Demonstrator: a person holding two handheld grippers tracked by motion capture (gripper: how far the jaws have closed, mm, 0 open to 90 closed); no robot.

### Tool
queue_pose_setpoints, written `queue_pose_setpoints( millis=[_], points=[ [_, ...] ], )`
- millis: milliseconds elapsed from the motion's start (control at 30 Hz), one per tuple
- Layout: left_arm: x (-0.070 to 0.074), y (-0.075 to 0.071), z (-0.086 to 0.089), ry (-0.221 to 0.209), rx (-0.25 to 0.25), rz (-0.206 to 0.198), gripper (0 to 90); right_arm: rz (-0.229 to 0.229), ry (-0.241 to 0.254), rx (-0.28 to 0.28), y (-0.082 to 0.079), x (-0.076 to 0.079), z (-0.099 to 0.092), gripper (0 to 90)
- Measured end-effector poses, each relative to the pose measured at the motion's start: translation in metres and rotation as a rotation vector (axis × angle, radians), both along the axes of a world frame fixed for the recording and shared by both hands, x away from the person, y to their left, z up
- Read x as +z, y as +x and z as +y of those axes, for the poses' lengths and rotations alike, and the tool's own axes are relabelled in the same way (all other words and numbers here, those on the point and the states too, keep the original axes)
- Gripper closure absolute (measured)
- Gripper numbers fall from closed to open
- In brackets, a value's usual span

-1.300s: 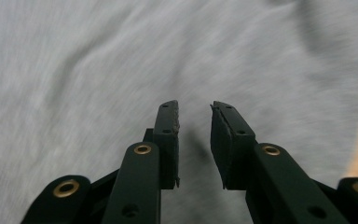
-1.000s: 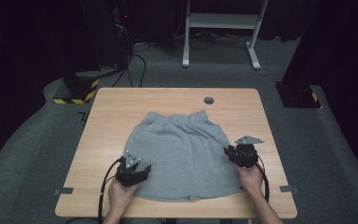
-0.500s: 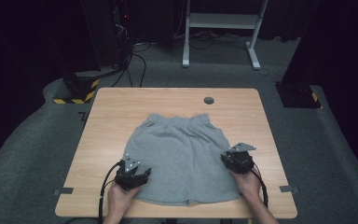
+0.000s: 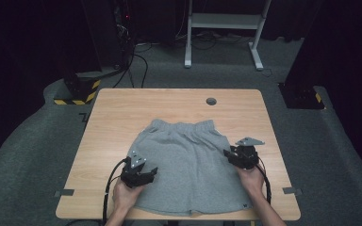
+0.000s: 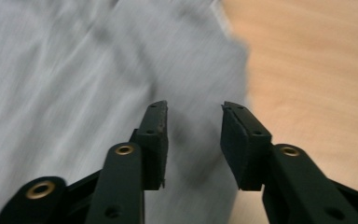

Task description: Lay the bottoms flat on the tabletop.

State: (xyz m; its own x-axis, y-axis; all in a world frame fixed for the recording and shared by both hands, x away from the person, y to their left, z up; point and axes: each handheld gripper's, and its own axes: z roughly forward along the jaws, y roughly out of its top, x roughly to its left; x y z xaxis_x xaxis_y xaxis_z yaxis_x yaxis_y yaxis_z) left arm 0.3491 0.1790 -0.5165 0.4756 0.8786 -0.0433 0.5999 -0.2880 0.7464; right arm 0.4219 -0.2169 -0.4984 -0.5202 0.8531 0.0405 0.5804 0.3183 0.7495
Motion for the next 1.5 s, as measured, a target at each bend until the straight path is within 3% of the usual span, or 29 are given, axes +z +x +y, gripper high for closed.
queue_pose_setpoints(
  millis=[100,167,233,300,367,500,700,833,867,1000,1100,1200,1233,1300,1333,1400,1500],
  points=[
    [-0.006,0.01,0.001,-0.021,0.029,0.008,39.4,0.003,0.057,-0.037,0.02,0.002,0.001,56.4],
    [-0.007,0.012,0.001,-0.033,0.041,-0.008,39.9,0.008,0.06,-0.049,0.03,0.001,0.003,56.2],
    [-0.009,0.012,0.0,-0.015,0.037,-0.024,39.7,0.037,0.06,-0.065,0.04,0.0,0.005,57.4],
    [-0.009,0.011,-0.003,0.001,0.031,-0.03,38.6,0.056,0.054,-0.077,0.048,-0.002,0.007,61.0],
    [-0.009,0.01,-0.003,0.003,0.026,-0.029,37.1,0.082,0.038,-0.073,0.054,-0.005,0.009,70.4],
    [-0.01,0.01,-0.003,0.003,0.029,-0.03,36.7,0.073,-0.036,-0.038,0.054,-0.005,0.014,85.9],
    [-0.009,0.01,-0.003,0.007,0.026,-0.027,36.3,0.035,-0.091,-0.113,0.056,0.005,0.002,86.9],
    [-0.01,0.01,-0.004,0.014,0.028,-0.032,36.3,0.026,-0.086,-0.128,0.058,0.009,0.001,85.9],
    [-0.01,0.01,-0.004,0.016,0.026,-0.032,36.2,0.024,-0.089,-0.12,0.057,0.009,0.003,85.6],
    [-0.01,0.009,-0.005,0.019,0.026,-0.032,35.8,-0.064,-0.085,-0.029,0.043,0.017,0.019,85.6],
    [-0.01,0.009,-0.005,0.026,0.024,-0.034,35.8,-0.136,-0.073,0.086,0.025,0.028,0.038,86.8],
    [-0.01,0.009,-0.006,0.035,0.024,-0.036,35.8,-0.13,-0.083,0.196,0.011,0.027,0.058,86.9],
    [-0.01,0.009,-0.006,0.036,0.024,-0.036,35.8,-0.109,-0.14,0.252,0.006,0.019,0.07,86.9],
    [-0.01,0.009,-0.006,0.034,0.024,-0.036,35.6,-0.092,-0.179,0.28,0.004,0.01,0.078,86.7],
    [-0.01,0.009,-0.006,0.037,0.023,-0.035,35.4,-0.085,-0.174,0.272,0.005,0.007,0.077,86.4],
    [-0.01,0.009,-0.006,0.038,0.022,-0.036,35.3,-0.062,-0.117,0.211,0.013,0.007,0.066,86.1],
    [-0.01,0.009,-0.006,0.04,0.023,-0.037,35.3,-0.051,-0.058,0.083,0.025,0.013,0.042,83.0]
  ],
)
